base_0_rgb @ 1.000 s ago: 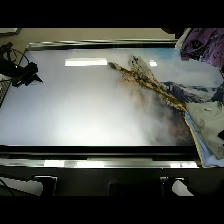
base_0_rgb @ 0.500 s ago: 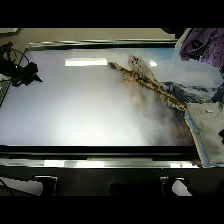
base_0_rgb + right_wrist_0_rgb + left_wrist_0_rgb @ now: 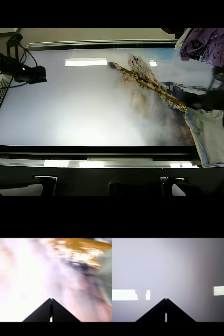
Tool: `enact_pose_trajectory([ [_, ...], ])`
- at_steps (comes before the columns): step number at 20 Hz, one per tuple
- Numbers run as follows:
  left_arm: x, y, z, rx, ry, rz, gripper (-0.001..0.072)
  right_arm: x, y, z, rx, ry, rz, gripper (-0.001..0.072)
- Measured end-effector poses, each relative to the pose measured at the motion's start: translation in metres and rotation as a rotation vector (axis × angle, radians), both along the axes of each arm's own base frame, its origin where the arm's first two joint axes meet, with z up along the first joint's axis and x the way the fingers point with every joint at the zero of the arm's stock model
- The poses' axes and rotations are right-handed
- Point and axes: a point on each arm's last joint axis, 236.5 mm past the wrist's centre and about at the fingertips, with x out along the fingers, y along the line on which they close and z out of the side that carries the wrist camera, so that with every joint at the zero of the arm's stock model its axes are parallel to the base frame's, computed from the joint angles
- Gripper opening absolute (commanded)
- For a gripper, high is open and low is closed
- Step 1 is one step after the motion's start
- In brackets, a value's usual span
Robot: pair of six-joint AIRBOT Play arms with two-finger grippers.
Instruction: Fold the clothes and pants, and hang the long-sleeved shirts on hangers.
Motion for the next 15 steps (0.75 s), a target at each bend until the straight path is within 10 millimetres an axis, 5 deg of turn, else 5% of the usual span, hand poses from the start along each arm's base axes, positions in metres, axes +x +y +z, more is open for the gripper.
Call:
enact_pose_trajectory([
  [3, -0.021, -0.008, -0.003, 0.031, -0.055, -0.039, 0.0015, 0.0, 0.068, 0.004, 0.017, -0.014, 0.17, 0.0036],
  [6, -0.034, -0.006, -0.002, 0.062, -0.104, -0.052, 0.0018, -0.005, 0.101, 0.005, 0.025, -0.017, 0.254, 0.0036],
  [15, -0.042, -0.003, -0.004, 0.092, -0.125, -0.063, 0.0018, -0.012, 0.115, 0.002, 0.004, 0.002, 0.306, 0.0035],
])
